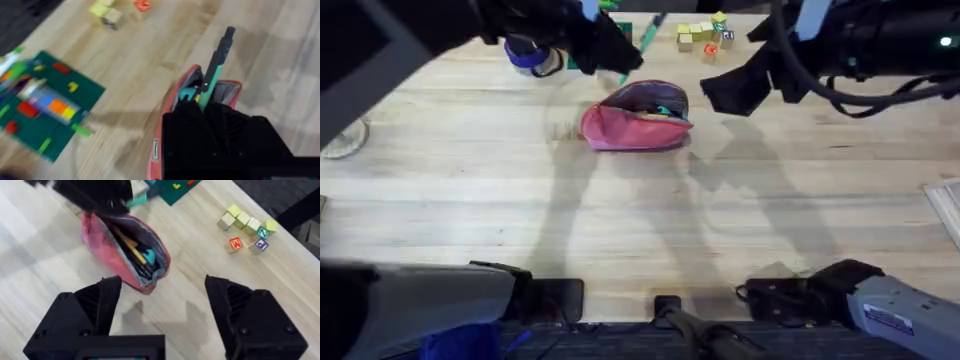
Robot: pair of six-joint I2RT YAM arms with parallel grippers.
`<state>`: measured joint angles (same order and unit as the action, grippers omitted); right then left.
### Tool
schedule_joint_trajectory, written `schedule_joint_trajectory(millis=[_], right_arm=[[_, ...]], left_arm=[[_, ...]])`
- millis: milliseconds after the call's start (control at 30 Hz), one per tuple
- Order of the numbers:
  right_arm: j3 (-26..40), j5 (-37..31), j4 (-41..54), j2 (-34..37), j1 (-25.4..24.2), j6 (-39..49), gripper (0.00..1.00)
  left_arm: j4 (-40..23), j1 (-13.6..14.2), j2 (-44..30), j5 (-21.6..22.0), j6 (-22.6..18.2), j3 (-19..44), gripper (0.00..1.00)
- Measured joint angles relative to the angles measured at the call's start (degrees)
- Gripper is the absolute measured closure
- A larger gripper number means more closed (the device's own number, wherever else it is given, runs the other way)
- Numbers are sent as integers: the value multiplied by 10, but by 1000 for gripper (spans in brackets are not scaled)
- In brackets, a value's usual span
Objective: Unzip the bag, pick up the pens from the table one at a time and place them inside, then zip the bag closed.
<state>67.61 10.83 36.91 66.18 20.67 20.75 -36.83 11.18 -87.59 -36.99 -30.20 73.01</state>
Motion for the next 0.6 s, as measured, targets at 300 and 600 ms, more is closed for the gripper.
schedule_joint_trajectory(millis=[300,600], right_arm=[[0,0,-2,-4,-9,0,5],[0,0,-8,-4,-9,0,6]], left_arm=[[2,34,-113,-15,-65,0,957],[-14,36,-142,136,-76,0,958]])
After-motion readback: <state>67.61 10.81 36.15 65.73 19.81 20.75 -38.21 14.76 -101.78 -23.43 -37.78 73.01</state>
